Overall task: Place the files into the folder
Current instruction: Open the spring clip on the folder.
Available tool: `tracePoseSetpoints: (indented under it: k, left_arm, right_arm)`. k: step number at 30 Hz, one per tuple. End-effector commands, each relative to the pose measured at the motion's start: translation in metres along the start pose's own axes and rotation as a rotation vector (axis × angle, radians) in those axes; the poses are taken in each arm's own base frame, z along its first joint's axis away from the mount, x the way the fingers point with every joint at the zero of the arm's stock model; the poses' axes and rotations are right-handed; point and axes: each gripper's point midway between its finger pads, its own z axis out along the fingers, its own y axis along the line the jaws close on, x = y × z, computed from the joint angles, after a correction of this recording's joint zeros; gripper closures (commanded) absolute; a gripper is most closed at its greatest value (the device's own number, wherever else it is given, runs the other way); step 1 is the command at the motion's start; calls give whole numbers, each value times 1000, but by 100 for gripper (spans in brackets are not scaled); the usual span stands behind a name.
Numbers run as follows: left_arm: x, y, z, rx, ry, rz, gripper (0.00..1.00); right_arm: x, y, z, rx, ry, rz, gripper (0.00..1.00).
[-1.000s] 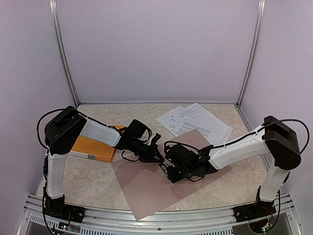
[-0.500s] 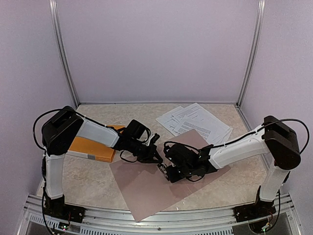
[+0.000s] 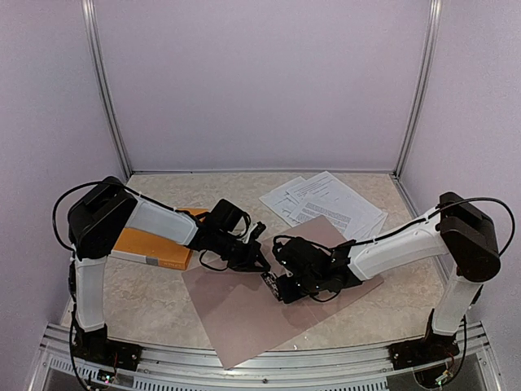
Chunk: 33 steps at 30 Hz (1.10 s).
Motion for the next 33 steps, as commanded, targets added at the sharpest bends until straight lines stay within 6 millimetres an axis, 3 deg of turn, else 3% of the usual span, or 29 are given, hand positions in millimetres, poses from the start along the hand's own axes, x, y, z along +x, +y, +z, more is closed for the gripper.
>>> tracePoseSetpoints:
  k: [1, 12, 33]
  left_arm:
    - [109, 71, 5, -241, 303, -187, 100]
    - [120, 61, 4, -207, 321, -177, 100]
    - [145, 74, 6, -223, 372, -250, 100]
  right_arm:
    - [72, -73, 18, 243, 229, 9, 92]
    - [80, -87, 17, 291, 249, 37, 93]
    - [80, -99, 17, 332, 258, 65, 95]
